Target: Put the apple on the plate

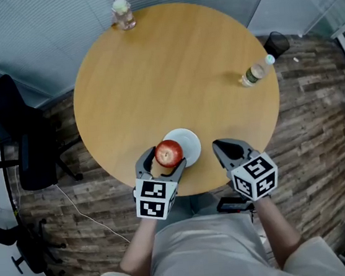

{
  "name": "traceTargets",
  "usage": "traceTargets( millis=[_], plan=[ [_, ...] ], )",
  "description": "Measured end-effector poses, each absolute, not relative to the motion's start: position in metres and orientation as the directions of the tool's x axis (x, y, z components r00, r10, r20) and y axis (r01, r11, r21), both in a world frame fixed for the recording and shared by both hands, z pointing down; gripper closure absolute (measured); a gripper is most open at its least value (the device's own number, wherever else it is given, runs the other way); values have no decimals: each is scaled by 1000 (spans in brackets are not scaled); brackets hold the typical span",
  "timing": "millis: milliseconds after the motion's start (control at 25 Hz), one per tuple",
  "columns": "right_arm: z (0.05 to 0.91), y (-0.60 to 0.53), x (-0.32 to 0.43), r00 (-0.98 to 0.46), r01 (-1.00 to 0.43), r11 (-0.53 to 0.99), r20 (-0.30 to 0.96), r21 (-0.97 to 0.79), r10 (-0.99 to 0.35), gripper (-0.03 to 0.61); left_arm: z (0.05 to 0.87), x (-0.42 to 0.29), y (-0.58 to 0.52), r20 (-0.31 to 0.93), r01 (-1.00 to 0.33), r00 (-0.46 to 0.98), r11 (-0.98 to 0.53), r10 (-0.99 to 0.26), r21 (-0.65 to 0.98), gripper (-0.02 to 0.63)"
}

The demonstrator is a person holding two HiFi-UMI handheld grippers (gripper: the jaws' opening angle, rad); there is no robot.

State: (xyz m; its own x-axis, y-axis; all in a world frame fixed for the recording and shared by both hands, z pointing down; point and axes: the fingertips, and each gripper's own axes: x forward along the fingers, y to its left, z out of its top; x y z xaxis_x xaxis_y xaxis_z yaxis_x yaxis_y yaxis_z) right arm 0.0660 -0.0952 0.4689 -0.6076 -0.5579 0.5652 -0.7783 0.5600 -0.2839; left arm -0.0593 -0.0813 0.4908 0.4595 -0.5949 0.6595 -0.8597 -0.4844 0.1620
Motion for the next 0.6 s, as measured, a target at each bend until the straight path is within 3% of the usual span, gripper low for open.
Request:
traceTargets(
  millis=[600],
  plan=[
    [495, -91, 58, -590, -793, 530, 594, -300, -546, 548, 544, -48, -88, 696, -839, 479, -513, -535, 182, 233]
  ],
)
